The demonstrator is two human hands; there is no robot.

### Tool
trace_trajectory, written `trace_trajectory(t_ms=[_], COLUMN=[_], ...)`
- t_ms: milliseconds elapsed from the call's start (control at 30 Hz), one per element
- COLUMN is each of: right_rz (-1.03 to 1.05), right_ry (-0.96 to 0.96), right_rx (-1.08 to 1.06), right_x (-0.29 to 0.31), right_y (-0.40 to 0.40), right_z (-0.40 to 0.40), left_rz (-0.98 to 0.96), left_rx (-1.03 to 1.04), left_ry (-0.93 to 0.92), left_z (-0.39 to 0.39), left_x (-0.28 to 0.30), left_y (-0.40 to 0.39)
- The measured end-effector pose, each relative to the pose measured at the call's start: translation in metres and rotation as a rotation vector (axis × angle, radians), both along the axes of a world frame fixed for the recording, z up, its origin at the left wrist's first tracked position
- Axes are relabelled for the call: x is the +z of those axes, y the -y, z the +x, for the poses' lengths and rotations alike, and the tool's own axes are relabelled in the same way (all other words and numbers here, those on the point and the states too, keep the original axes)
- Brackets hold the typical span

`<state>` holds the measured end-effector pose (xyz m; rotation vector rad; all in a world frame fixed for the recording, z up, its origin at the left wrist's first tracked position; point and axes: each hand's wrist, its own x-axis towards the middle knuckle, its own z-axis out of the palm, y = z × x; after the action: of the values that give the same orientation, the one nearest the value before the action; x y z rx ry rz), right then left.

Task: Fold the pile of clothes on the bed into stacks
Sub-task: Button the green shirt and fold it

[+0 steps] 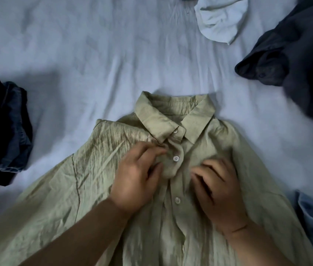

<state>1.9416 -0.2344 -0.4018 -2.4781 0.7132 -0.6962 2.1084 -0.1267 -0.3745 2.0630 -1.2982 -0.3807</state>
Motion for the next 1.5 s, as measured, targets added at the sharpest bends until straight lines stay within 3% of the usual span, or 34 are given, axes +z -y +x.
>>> trace_trajectory(t_ms=[100, 200, 333, 433, 500, 633, 767, 933, 1133, 1300, 1500], right_rz=[0.080, 0.151, 0.171, 0.291, 0.296, 0.335, 0.415, 0.505, 0.495, 0.535, 0.623], right_ry=[-0.014, -0.159, -0.348, -0.364, -0.385, -0.283, -0.192, -0.092, -0.073, -0.089, -0.035], right_rx=[0.110, 0.184, 0.129, 0.045, 0.039, 0.058, 0.037, 0.006, -0.066, -0.074, -0.065], right_x=[0.018, 0.017, 0.008, 0.010, 0.012, 0.017, 0.018, 0.022, 0.019, 0.018, 0.019], right_y=[-0.025, -0.045, -0.057, -0.056, -0.054, -0.056, -0.061, -0.063, -0.065, -0.066, -0.069], right_z=[-0.008, -0.011, -0.016, -0.011, -0.010, -0.014, -0.016, -0.010, -0.011, -0.010, -0.008], left_rz=[-0.054, 0.113, 0.253, 0.168, 0.100, 0.098, 0.123, 0.107, 0.035, -0.058, 0.024], left_rx=[0.096, 0.149, 0.296, 0.333, 0.249, 0.123, 0.196, 0.187, 0.082, 0.119, 0.150], left_ry=[0.065, 0.064, 0.064, 0.005, 0.043, 0.019, -0.113, -0.144, -0.275, -0.344, -0.469], left_z=[-0.037, -0.061, -0.058, -0.053, -0.056, -0.070, -0.071, -0.070, -0.062, -0.062, -0.060], left_x=[0.006, -0.002, -0.008, -0.001, 0.008, 0.011, 0.001, 0.003, -0.002, -0.003, -0.003], left_y=[-0.030, -0.042, -0.040, -0.039, -0.044, -0.053, -0.049, -0.046, -0.053, -0.053, -0.054])
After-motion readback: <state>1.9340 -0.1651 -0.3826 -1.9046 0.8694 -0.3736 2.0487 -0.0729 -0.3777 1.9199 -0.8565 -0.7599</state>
